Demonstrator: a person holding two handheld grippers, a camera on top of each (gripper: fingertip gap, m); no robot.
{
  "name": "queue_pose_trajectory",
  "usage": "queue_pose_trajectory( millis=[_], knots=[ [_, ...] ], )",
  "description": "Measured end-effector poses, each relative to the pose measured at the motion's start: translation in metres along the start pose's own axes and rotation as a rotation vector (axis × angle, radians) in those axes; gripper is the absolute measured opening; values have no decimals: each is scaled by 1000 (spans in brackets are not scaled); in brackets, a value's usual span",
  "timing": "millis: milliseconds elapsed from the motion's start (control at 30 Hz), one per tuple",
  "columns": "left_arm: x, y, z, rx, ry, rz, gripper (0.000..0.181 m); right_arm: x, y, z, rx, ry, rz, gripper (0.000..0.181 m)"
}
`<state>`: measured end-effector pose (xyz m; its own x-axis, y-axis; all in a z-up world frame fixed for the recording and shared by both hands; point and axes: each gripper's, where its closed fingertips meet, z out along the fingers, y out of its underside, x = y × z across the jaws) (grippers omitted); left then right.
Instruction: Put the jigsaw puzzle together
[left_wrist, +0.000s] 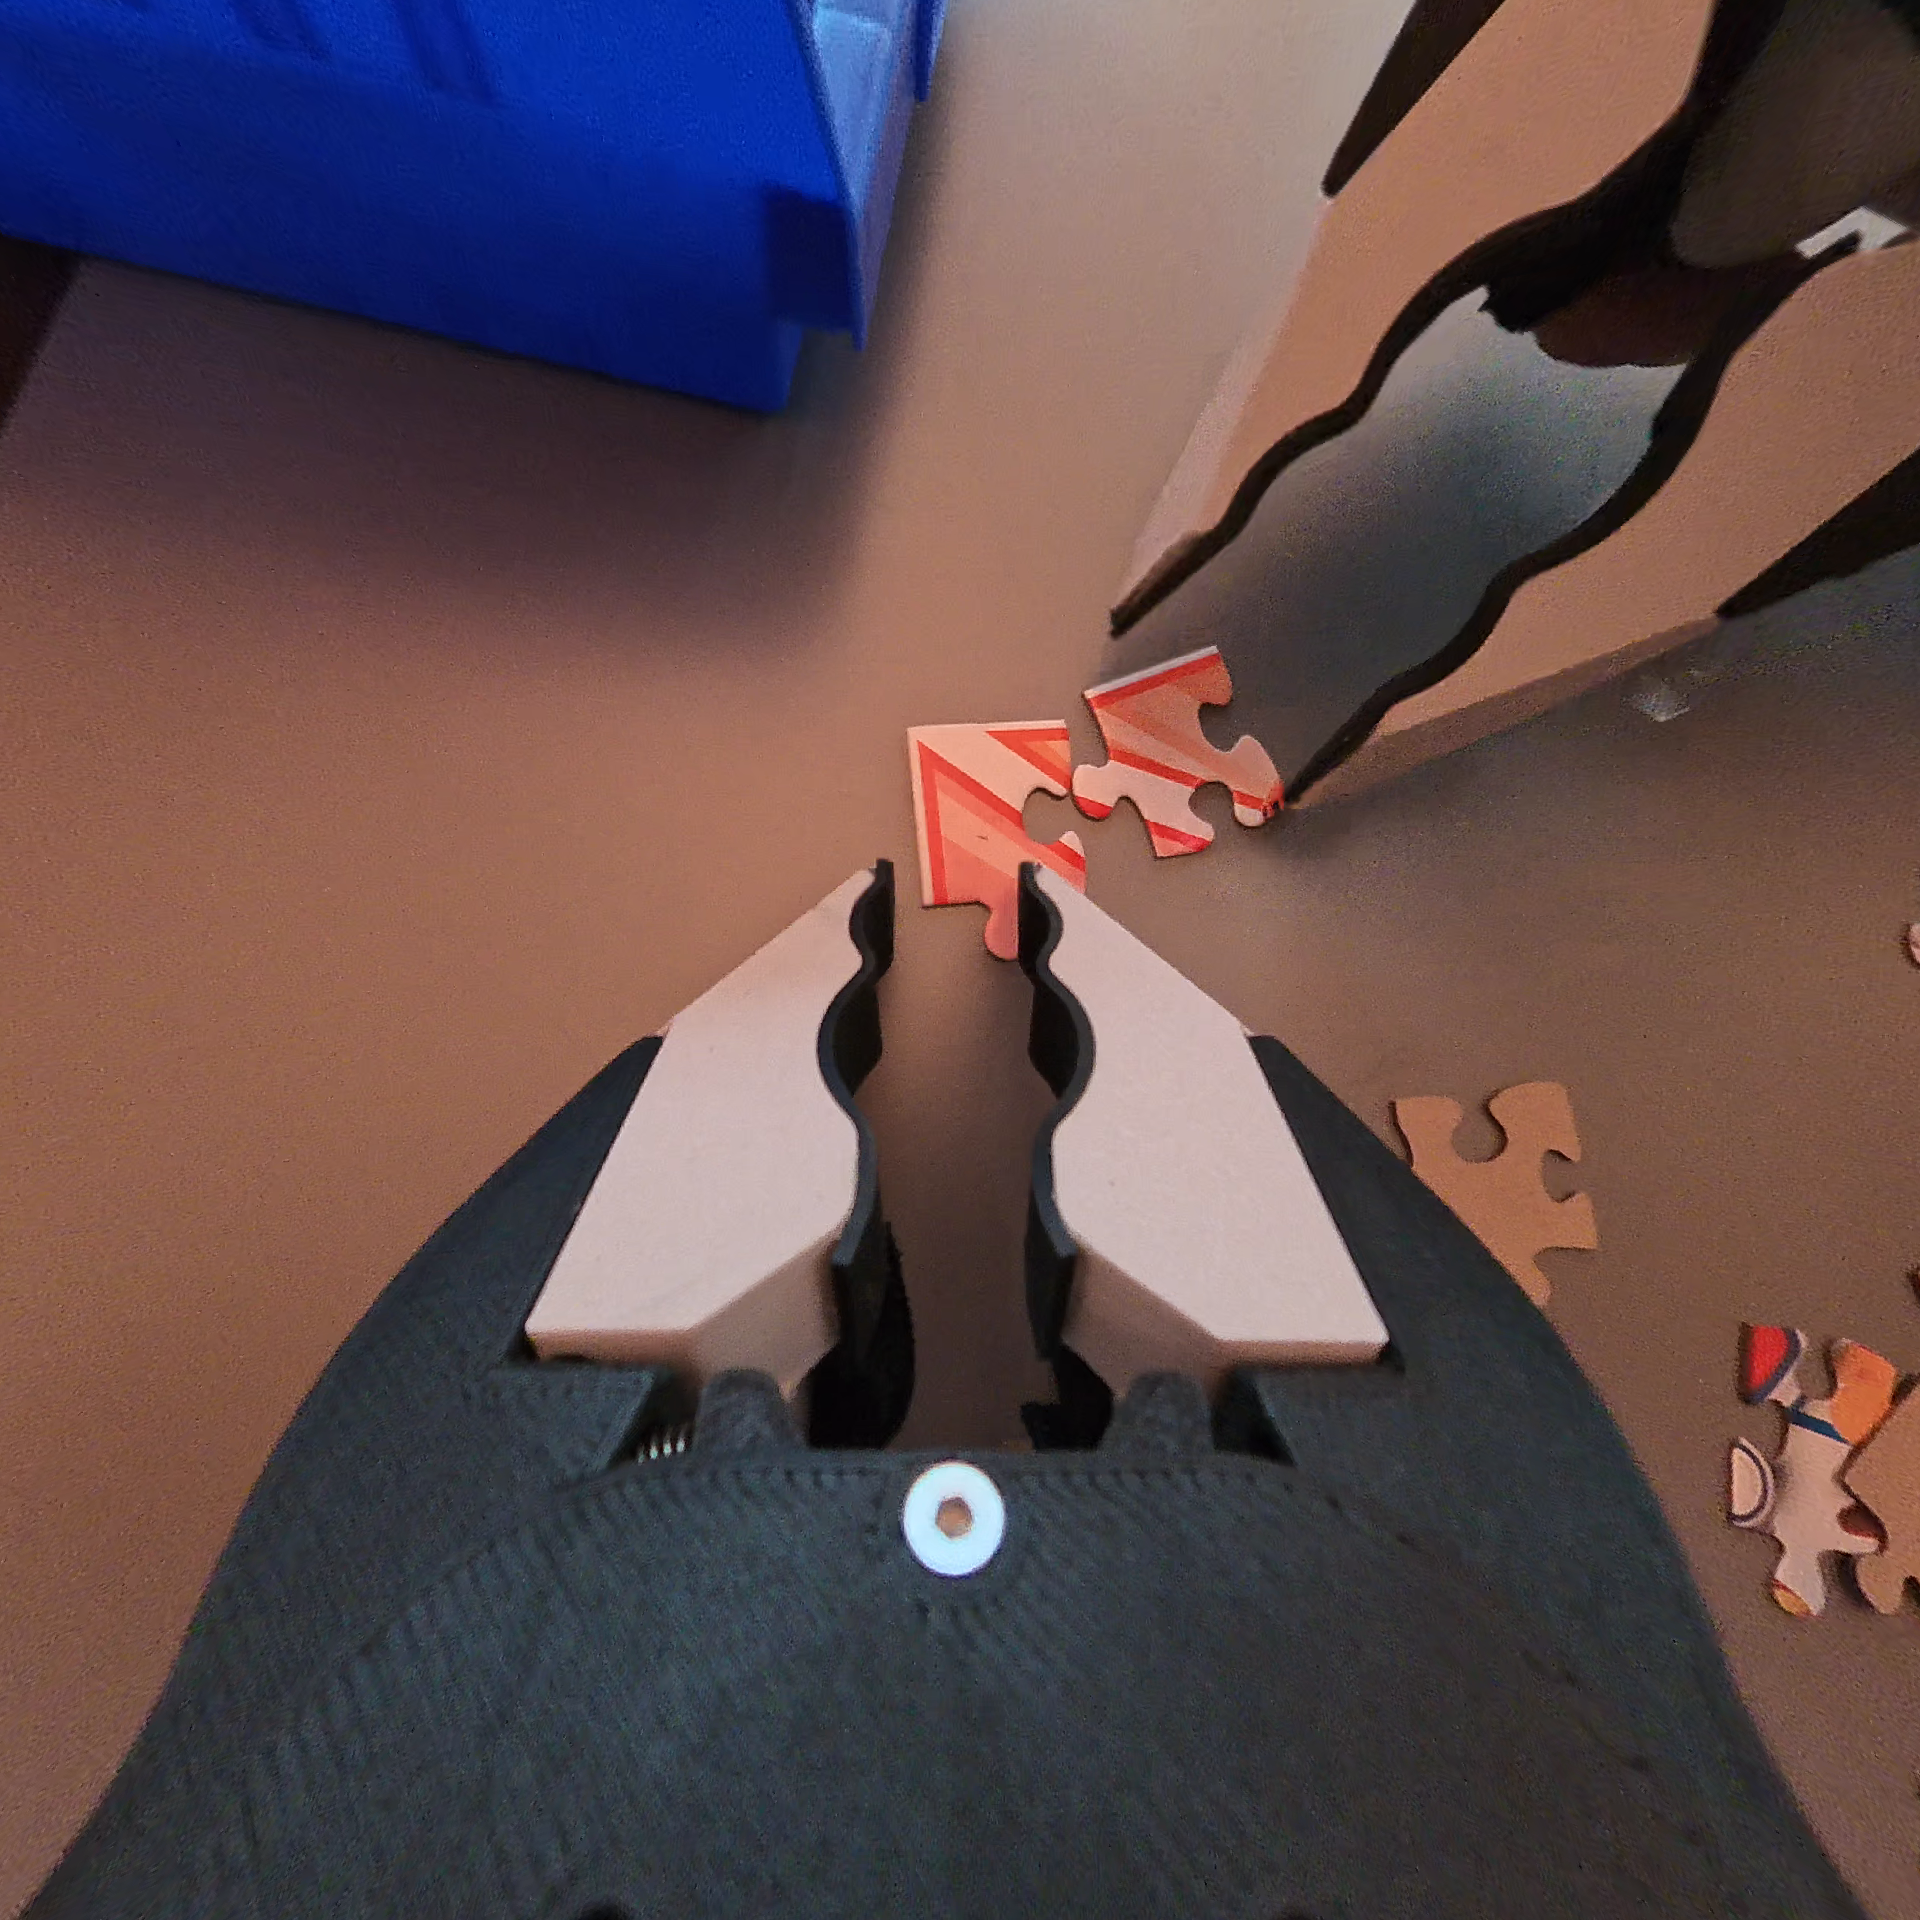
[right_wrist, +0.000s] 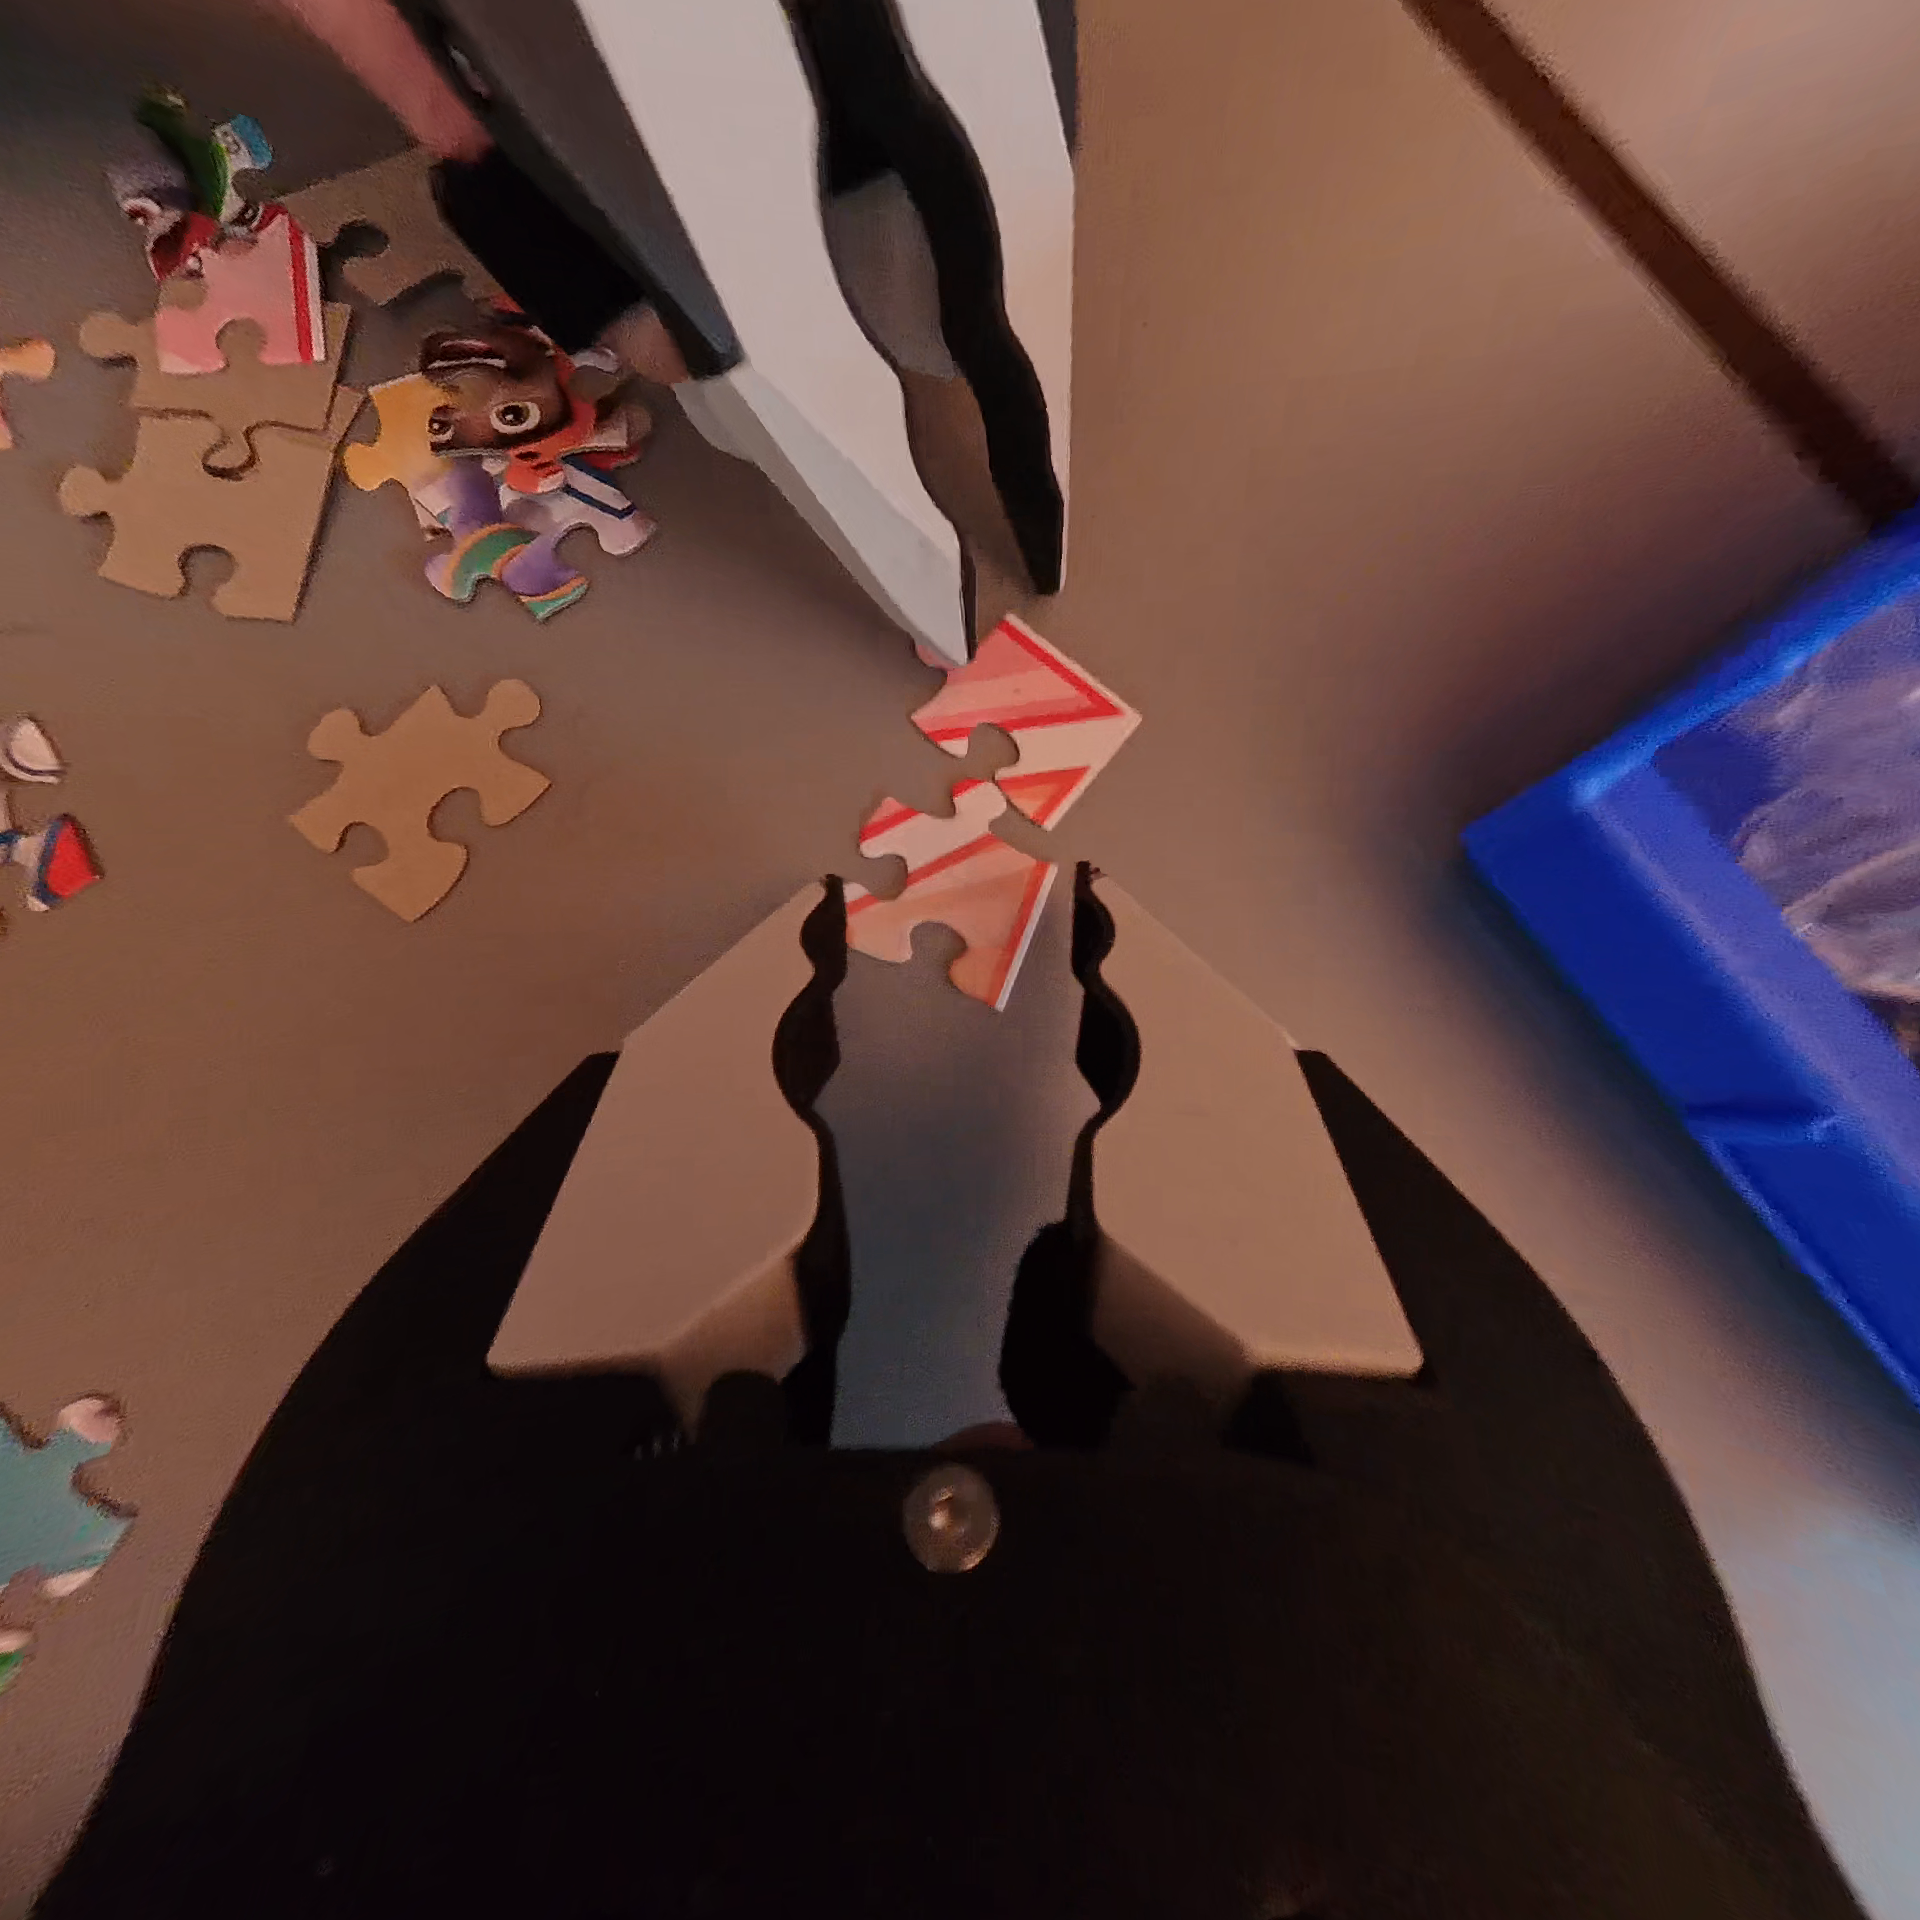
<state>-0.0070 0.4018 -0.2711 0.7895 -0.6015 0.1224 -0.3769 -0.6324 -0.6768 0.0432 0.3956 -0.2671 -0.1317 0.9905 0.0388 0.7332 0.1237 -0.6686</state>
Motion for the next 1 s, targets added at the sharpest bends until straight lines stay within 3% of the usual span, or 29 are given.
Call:
queue_pose_trajectory(
  millis=[100,200,467,500,533,600,733,833,933,1000],
  knots=[
    [1,2,3,-6,11,-11,22,-2,9,6,-45,-18,48,50],
    [6,1,6,6,24,-14,17,-1,6,8,-51,5,79,41],
    [5,1,5,28,32,-42,16,-3,4,8,-16,14,83,38],
    [5,1,6,29,25,-39,15,-5,1,6,4,11,66,2],
    [5,1,6,28,18,-37,15,-4,-3,4,25,26,60,0],
    [5,1,6,29,8,-32,15,-5,-1,4,13,24,68,7],
    [8,1,6,31,23,-43,15,7,3,7,-11,87,106,52],
    [8,1,6,29,14,-38,15,9,6,9,-11,73,134,53],
    [8,1,6,28,12,-39,15,9,4,10,9,58,154,37],
    [8,1,6,30,12,-45,16,10,4,10,11,58,165,36]
  ],
)
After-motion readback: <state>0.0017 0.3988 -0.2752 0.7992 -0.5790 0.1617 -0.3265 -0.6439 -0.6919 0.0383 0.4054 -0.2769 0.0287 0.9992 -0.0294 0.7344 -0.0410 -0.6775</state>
